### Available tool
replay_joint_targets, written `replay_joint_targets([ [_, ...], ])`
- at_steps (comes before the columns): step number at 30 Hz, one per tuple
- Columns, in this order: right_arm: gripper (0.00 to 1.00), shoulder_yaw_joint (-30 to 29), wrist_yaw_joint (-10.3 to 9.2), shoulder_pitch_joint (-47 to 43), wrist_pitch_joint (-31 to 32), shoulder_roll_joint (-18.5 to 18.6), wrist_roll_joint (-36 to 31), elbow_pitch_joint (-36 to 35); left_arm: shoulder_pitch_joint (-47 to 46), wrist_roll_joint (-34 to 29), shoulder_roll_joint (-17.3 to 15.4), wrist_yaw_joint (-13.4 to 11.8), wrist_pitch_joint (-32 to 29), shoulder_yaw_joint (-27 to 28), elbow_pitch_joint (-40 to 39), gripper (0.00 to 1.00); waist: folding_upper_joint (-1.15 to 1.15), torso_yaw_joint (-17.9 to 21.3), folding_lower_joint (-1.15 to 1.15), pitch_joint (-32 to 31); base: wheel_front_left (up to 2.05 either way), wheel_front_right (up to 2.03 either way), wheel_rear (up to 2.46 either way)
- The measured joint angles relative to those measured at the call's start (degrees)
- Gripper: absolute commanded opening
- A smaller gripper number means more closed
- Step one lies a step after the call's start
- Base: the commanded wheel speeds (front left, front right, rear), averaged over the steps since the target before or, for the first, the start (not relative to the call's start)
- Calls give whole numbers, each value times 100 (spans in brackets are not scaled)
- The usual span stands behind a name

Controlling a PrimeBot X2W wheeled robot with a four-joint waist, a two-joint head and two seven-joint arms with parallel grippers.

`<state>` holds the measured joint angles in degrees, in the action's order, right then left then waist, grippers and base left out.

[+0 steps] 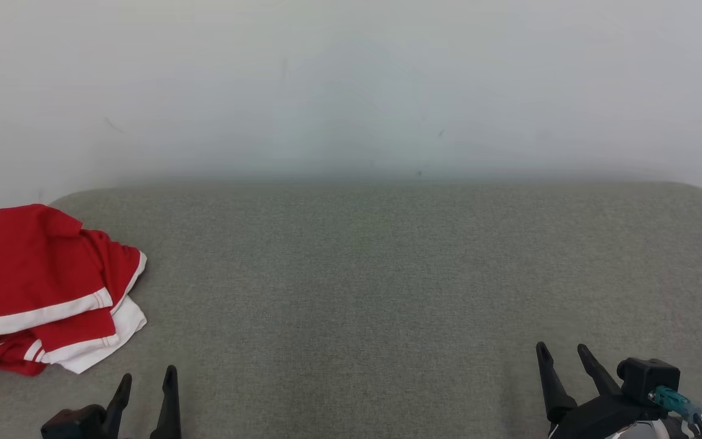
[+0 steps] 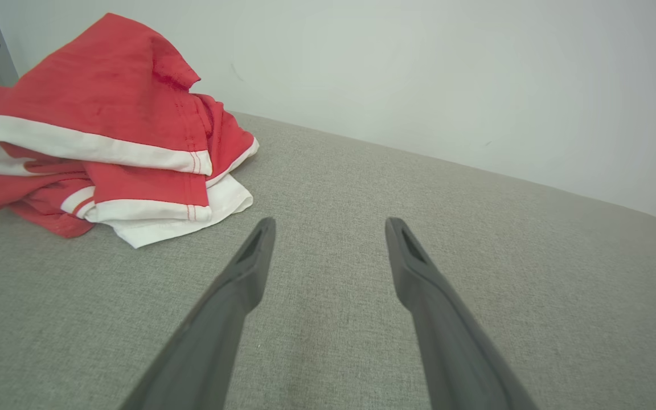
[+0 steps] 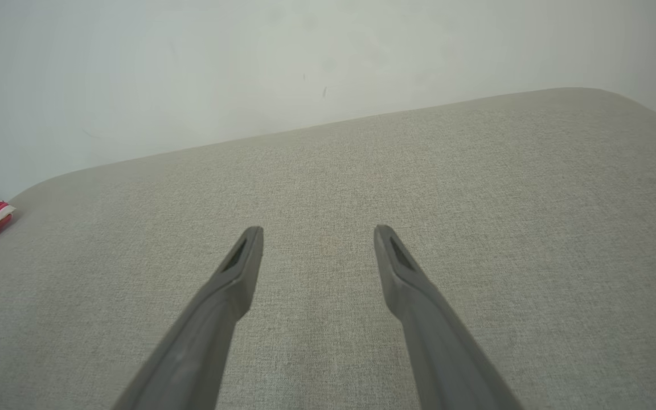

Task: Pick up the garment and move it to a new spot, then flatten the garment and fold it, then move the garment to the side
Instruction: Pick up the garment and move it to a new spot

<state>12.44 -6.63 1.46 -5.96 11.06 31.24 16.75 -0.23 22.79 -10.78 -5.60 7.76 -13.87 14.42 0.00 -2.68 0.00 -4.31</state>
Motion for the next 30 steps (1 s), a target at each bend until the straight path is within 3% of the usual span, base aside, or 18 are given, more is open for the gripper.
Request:
replay_joint_targets([
  [6,100,71,29,-98,115,37,34,-138,-11,-9,12,-2,-19,-23,-20,100,0,-271,0,10,0,0,0],
  [12,100,479,448,-40,321,80,41,-270,52,-9,-27,-45,-23,119,-110,100,0,-681,0,19,0,0,0],
  [17,100,604,665,175,423,138,34,-316,327,-9,-68,-92,-9,282,-232,100,0,-1071,0,28,0,0,0],
  [30,100,672,722,439,579,141,31,-431,612,-8,-91,-118,114,669,-611,100,0,-2053,0,152,0,0,0],
])
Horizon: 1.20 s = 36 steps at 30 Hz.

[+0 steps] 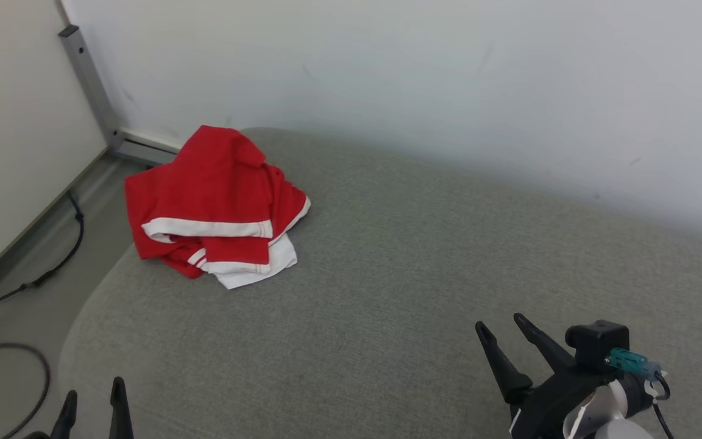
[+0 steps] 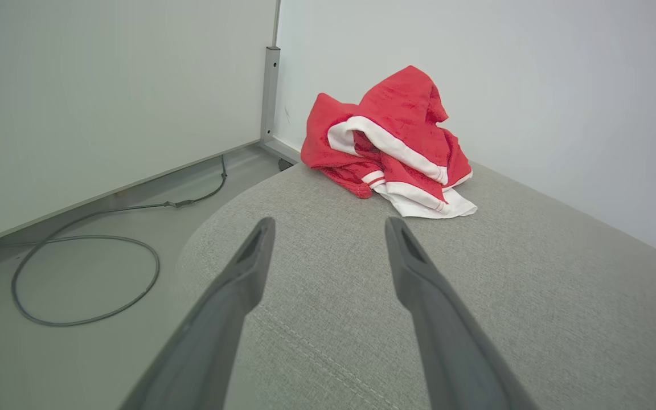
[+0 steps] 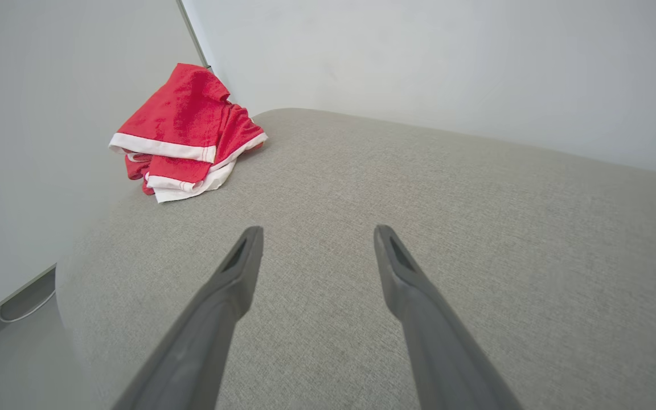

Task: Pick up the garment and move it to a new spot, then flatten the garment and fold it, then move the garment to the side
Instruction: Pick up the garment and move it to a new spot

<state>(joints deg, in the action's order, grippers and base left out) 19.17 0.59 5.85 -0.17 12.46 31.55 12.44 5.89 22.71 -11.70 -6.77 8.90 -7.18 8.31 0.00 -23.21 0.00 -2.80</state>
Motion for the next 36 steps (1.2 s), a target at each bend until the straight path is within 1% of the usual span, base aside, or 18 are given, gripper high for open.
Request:
replay_joint_targets([
  [6,100,163,131,352,124,-42,-56,76,-8,33,115,-27,98,198,-92,100,0,-445,0,173,0,0,0],
  [10,100,200,153,415,157,-58,-58,159,-7,67,198,-27,131,336,-126,100,0,-639,0,280,0,0,0],
  [15,100,223,177,411,175,-59,-59,229,-21,107,269,-27,121,297,-109,100,0,-747,0,374,0,0,0],
  [21,100,188,192,326,169,-62,-40,141,-173,209,310,-15,-32,159,18,100,0,-764,0,417,0,0,0],
  [24,100,182,191,247,169,-49,-41,-4,-421,210,211,189,-129,-19,83,100,0,-767,0,490,0,0,0],
  [26,100,166,187,226,170,1,-41,-134,-669,203,179,281,-148,-96,134,100,0,-767,0,559,0,0,0],
  [28,100,135,165,175,177,73,-42,-281,-957,203,178,338,-252,-153,208,100,0,-765,0,646,0,0,0],
  [30,100,78,133,96,221,220,-58,-527,-1391,260,241,431,-431,-194,431,100,0,-762,0,801,0,0,0],
  [36,100,-49,-15,-98,325,520,-166,-1104,-2369,354,352,478,-829,-224,1025,100,-1,-735,1,1175,0,0,0],
])
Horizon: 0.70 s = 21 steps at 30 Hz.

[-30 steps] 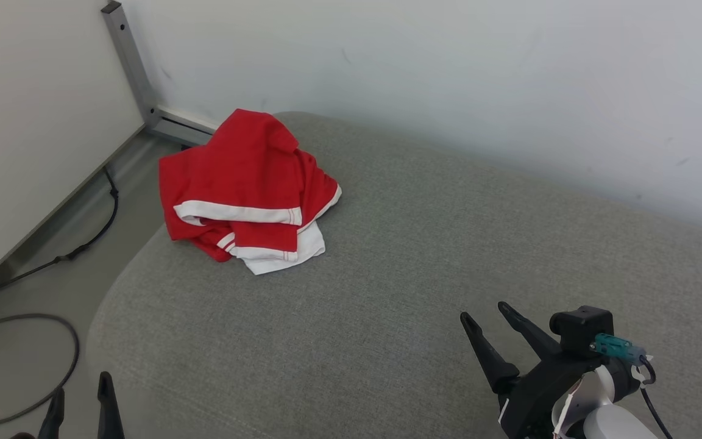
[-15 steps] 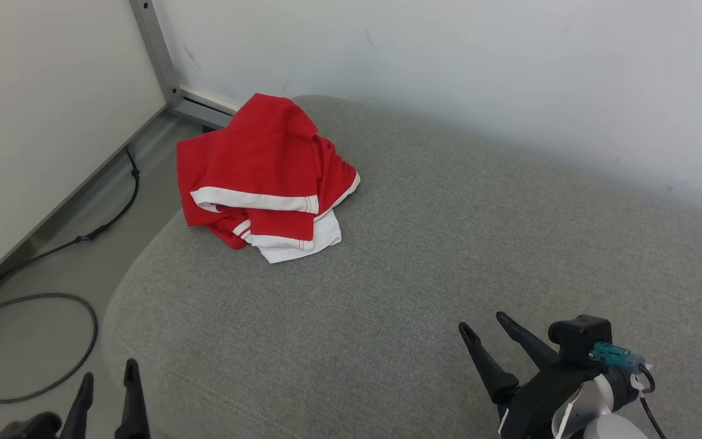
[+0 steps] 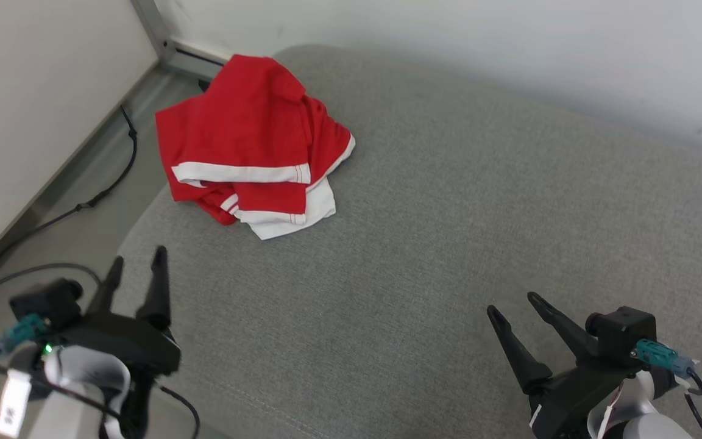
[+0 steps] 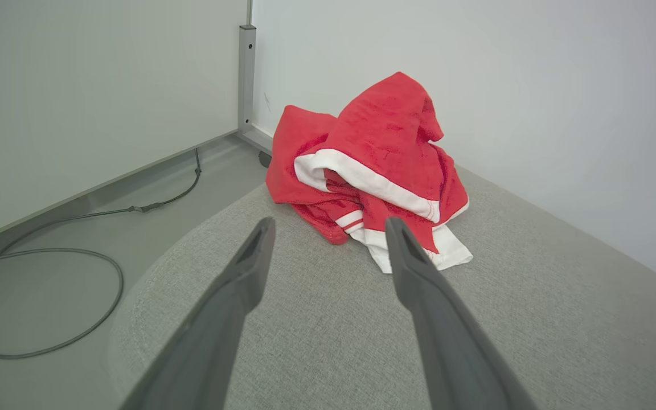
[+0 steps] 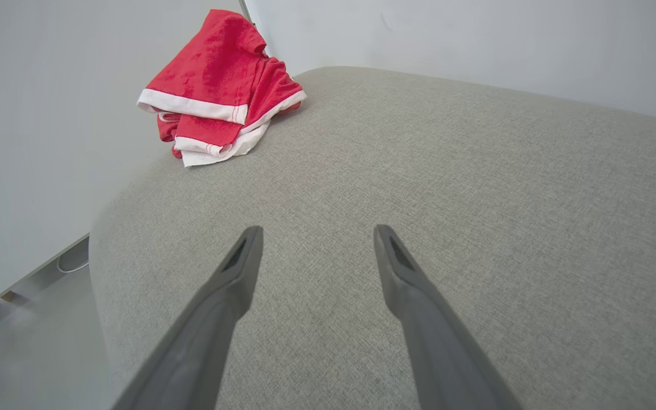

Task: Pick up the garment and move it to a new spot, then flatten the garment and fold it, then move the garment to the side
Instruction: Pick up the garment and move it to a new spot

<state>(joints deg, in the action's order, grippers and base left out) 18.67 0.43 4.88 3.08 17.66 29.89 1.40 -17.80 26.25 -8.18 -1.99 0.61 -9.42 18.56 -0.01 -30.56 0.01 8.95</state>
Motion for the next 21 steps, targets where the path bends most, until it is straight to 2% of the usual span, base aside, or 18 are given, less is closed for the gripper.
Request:
replay_joint_targets([
  [7,100,53,-52,31,255,210,-237,-710,-672,54,-127,-120,-332,300,615,100,0,233,0,431,0,0,0],
  [21,100,-20,-196,253,698,475,-366,-1553,-1592,96,-286,-264,-494,587,1438,100,0,1125,0,1170,0,0,0],
])
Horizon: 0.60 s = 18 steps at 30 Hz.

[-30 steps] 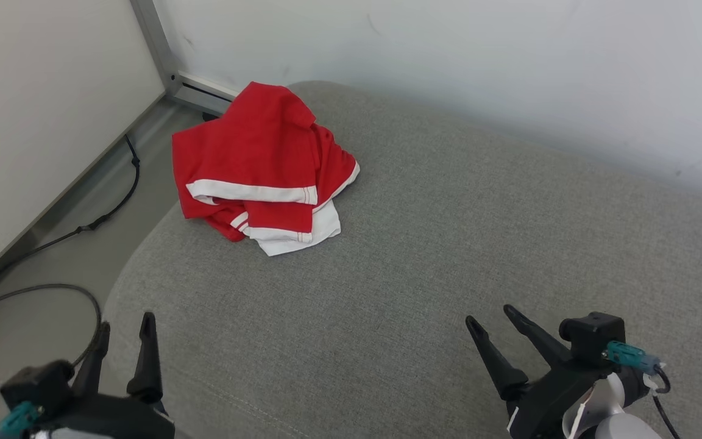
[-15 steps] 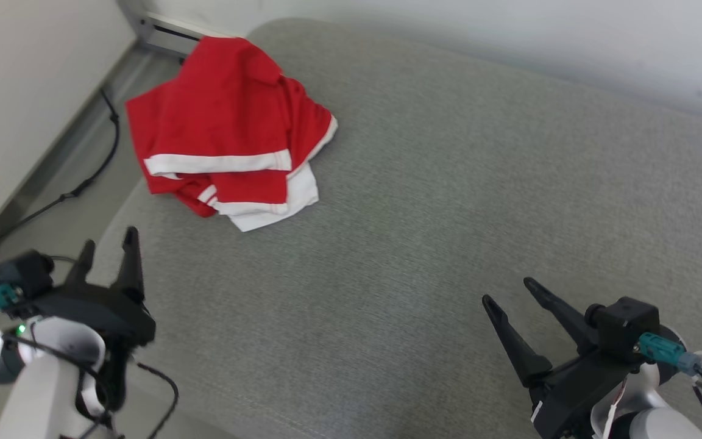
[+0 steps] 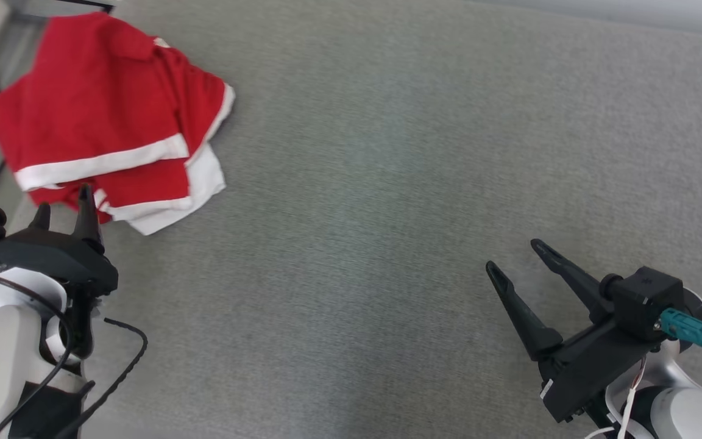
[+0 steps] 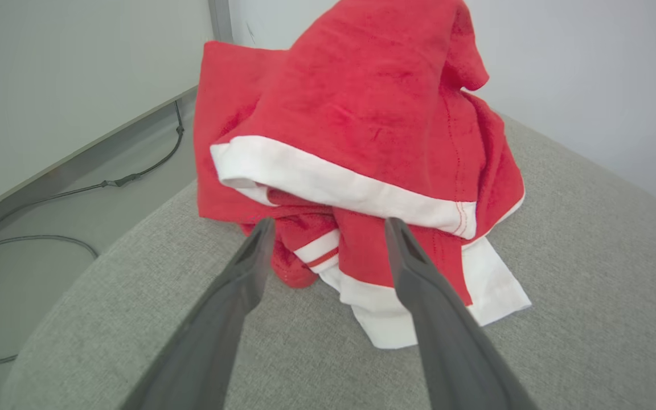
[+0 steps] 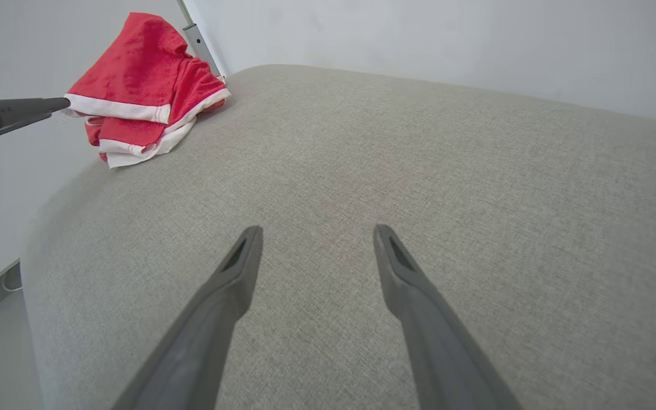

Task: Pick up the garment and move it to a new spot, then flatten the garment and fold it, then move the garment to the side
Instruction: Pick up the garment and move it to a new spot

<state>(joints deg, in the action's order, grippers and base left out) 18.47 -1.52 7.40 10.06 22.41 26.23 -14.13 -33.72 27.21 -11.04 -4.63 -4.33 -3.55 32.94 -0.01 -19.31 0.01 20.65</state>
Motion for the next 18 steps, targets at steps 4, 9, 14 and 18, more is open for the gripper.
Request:
replay_joint_targets([
  [4,100,-10,-8,50,58,5,-7,-115,-128,-1,-36,-47,0,62,260,100,0,239,0,170,0,0,0],
  [9,100,-58,-58,47,112,9,-7,-261,-259,-11,-127,-103,10,157,485,100,0,481,0,338,0,0,0],
  [14,100,-80,-107,43,164,14,-7,-371,-415,-57,-182,-146,142,282,549,100,0,634,0,499,0,0,0],
  [18,100,-94,-157,42,211,13,-7,-452,-589,-109,-307,-193,292,435,561,100,0,730,0,611,0,0,0],
])
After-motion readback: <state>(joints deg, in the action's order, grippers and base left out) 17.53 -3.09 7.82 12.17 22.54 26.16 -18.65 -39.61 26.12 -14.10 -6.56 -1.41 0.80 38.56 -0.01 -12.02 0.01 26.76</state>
